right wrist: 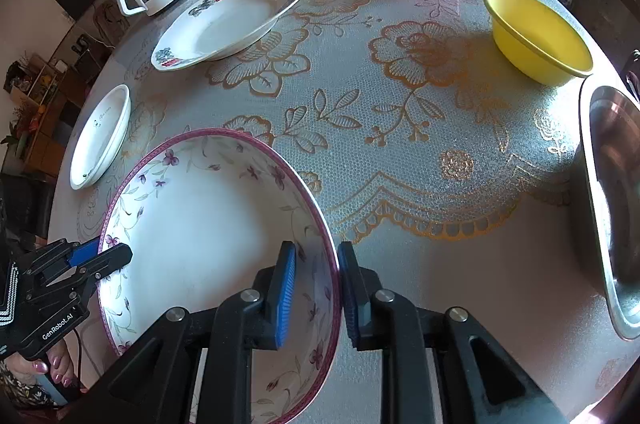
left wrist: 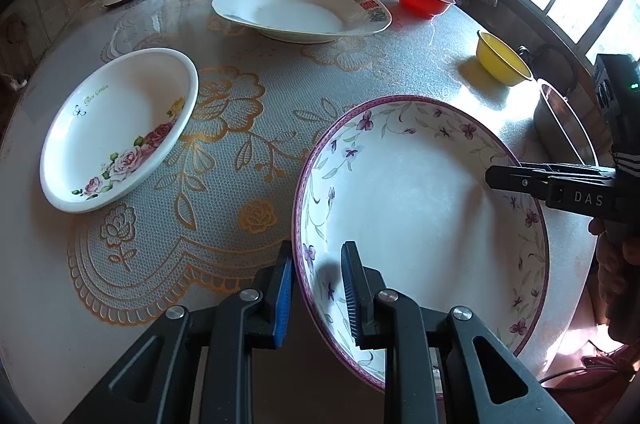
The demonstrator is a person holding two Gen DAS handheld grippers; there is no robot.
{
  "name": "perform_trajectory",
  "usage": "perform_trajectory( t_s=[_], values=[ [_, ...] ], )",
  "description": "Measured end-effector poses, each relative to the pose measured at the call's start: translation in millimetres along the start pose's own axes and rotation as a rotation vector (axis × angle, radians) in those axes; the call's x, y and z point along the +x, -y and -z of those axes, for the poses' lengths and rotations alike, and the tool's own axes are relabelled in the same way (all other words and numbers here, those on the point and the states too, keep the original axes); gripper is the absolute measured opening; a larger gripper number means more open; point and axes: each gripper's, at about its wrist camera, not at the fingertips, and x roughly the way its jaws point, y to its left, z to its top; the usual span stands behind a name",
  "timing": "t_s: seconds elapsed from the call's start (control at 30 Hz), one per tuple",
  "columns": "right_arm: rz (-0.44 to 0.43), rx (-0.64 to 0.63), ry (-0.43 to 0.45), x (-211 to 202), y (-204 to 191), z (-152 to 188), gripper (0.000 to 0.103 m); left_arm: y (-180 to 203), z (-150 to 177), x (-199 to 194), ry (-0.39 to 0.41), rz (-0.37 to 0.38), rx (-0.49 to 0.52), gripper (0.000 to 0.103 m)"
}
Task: Organize plates and bowls
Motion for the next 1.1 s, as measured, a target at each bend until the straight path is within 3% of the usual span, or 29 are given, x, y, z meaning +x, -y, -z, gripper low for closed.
perform_trajectory(
  t_s=[0.27,0.4,0.8,0.97,1.1],
  values=[
    [0.015,-0.011,-0.004,0,-3,3,0.031,-4,0,-6,0.013,-0.012,-0.017,0.026],
    [0.013,0.015,0.005,-8,4,8,0.031,-14,-1,-13,0.03,-0.008,-0.067,0.043],
    [0.016,0.02,0.044,-24,5,3,0.031,-31,-8,-24,0.048,-0.023,-0.149,0.051],
    [0.02,0.006,0.054,-26,3,-4,0.031,-34,-25,-38,0.094,-0.037,-0.184,0.071],
    [0.027,-0.001,0.078,-32,1,-11,0.031,-37,-40,-47,0.12,-0.051,-0.2,0.074]
  ],
)
